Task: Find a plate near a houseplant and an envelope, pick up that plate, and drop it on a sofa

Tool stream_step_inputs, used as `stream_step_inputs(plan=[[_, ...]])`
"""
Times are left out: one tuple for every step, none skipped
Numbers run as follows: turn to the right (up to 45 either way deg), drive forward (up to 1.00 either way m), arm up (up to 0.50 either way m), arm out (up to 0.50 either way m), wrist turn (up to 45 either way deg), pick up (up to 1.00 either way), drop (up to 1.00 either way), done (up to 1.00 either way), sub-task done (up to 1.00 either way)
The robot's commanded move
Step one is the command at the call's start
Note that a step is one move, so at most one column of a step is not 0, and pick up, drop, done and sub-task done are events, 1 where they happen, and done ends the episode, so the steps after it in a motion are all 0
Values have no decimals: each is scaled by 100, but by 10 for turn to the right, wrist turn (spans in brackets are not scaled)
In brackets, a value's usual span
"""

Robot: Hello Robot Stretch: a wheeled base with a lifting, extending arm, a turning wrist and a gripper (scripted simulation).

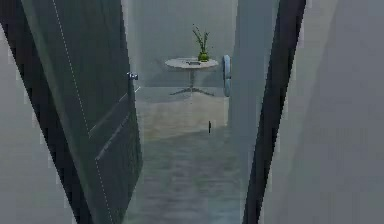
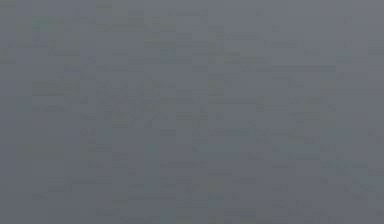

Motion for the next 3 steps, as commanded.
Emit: stream_step_inputs(plan=[[0, 100, 0, 0, 0, 0, 0, 0, 0], [0, 100, 0, 0, 0, 0, 0, 0, 0], [0, 30, 0, 0, 0, 0, 0, 0, 0]])
